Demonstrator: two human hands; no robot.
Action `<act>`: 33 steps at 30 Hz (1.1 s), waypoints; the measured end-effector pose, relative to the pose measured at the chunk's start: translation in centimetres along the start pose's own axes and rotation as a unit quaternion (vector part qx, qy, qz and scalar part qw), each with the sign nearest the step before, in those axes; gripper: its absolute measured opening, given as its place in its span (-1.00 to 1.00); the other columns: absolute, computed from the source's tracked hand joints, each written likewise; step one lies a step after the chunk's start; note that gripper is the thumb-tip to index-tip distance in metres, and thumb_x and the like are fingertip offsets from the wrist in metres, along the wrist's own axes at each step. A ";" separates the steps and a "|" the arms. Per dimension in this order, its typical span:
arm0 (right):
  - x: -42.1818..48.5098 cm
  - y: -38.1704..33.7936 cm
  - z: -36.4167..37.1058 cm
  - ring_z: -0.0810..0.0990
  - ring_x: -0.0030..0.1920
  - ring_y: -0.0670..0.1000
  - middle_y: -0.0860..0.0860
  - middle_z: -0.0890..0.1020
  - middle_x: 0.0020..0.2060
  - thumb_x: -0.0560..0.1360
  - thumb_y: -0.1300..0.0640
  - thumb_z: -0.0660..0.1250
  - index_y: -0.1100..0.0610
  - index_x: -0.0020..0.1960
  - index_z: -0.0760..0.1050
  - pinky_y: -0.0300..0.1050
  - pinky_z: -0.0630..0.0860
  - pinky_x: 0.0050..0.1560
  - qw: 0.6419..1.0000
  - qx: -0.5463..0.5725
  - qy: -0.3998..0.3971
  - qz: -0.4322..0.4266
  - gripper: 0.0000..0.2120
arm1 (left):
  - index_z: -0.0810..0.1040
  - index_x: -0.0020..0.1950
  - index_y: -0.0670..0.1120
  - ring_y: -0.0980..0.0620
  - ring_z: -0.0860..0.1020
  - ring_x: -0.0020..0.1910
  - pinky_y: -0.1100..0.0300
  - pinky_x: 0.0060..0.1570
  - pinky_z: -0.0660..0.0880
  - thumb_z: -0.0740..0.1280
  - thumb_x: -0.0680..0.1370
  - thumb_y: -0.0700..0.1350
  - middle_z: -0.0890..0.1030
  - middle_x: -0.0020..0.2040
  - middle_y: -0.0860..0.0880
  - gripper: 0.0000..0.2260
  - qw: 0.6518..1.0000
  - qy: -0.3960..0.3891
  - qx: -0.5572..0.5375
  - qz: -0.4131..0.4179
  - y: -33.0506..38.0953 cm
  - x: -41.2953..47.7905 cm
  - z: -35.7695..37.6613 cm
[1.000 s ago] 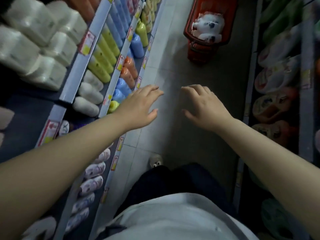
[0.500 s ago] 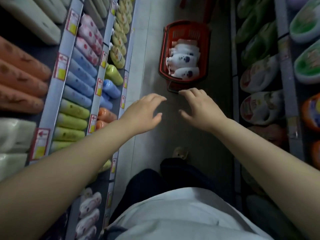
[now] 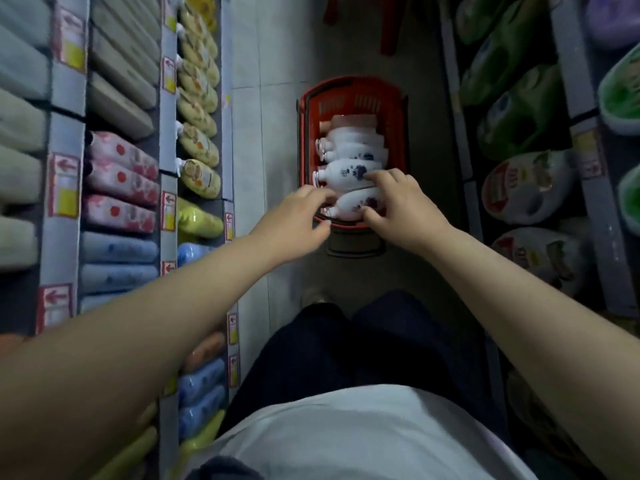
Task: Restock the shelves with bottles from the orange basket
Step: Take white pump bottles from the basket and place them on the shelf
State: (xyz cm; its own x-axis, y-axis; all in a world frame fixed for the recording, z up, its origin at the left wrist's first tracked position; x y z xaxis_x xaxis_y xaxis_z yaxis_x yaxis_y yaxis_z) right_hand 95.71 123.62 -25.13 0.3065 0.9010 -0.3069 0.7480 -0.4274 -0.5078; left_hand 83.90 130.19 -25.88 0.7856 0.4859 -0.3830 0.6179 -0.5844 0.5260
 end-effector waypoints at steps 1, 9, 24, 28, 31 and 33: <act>1.6 0.7 -0.1 0.33 0.34 0.13 0.10 0.38 0.34 0.52 0.01 0.27 0.12 0.43 0.26 0.04 0.40 0.25 1.000 0.011 0.000 0.012 -0.48 | 0.33 0.44 -0.06 -0.03 0.38 0.35 0.14 0.27 0.34 0.26 0.57 -0.09 0.39 0.38 -0.07 -0.57 1.000 -0.005 -0.009 -0.003 -0.4 1.7 -0.2; 13.3 8.1 -0.3 0.36 0.35 0.07 0.09 0.39 0.34 0.52 0.03 0.29 0.12 0.45 0.25 -0.08 0.36 0.25 0.990 0.104 -0.022 0.093 -0.46 | 0.30 0.46 -0.05 0.05 0.45 0.19 0.33 0.07 0.25 0.22 0.58 -0.13 0.36 0.41 -0.08 -0.57 0.991 -0.015 -0.095 -0.093 -3.7 14.5 -1.1; 27.8 25.3 10.3 0.18 0.47 0.12 0.12 0.24 0.46 0.49 0.12 0.33 0.13 0.52 0.09 0.01 0.18 0.44 0.952 0.164 0.012 0.260 -0.31 | 0.14 0.52 -0.06 -0.08 0.31 0.39 0.16 0.19 0.31 0.22 0.56 -0.17 0.25 0.46 -0.12 -0.46 0.966 0.018 -0.153 -0.210 -17.1 32.7 7.8; 28.0 30.7 14.3 0.13 0.50 0.17 0.12 0.11 0.52 0.50 0.10 0.35 0.05 0.56 -0.12 0.22 0.21 0.44 0.886 0.203 0.024 0.417 -0.17 | -0.05 0.57 -0.07 -0.14 0.05 0.53 -0.06 0.46 0.10 0.27 0.52 -0.19 0.03 0.56 -0.13 -0.29 0.958 0.073 -0.103 -0.256 -21.7 34.5 9.1; 28.3 33.6 17.5 0.35 0.39 0.16 0.13 0.27 0.46 0.53 0.11 0.33 0.03 0.55 -0.08 0.15 0.37 0.31 0.837 0.266 0.001 0.478 -0.24 | -0.18 0.57 -0.08 -0.18 0.05 0.52 -0.12 0.46 0.12 0.31 0.51 -0.18 0.00 0.56 -0.16 -0.20 0.930 0.086 -0.123 -0.336 -25.5 34.9 11.3; 28.6 35.0 18.5 0.45 0.29 0.15 0.14 0.39 0.37 0.55 0.12 0.30 0.06 0.50 0.08 0.09 0.44 0.22 0.831 0.269 -0.007 0.487 -0.39 | -0.21 0.56 -0.10 -0.20 0.17 0.49 -0.10 0.41 0.22 0.29 0.53 -0.20 0.09 0.54 -0.18 -0.20 0.903 0.096 -0.154 -0.390 -27.6 34.7 12.9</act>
State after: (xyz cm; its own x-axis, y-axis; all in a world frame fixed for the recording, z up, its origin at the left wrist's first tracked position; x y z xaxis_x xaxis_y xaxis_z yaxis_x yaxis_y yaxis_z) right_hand 119.80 133.03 -66.54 0.6028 0.1098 -0.7903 -0.2221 -0.9282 -0.2984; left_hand 94.51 154.76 -63.45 0.0772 0.7919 -0.6057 0.9192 0.1788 0.3508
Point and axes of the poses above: each hand's wrist, its own x-axis towards the middle knuckle, its own z-axis out of the palm, y = z × x, the point moved 10 cm from there along x, towards the middle knuckle
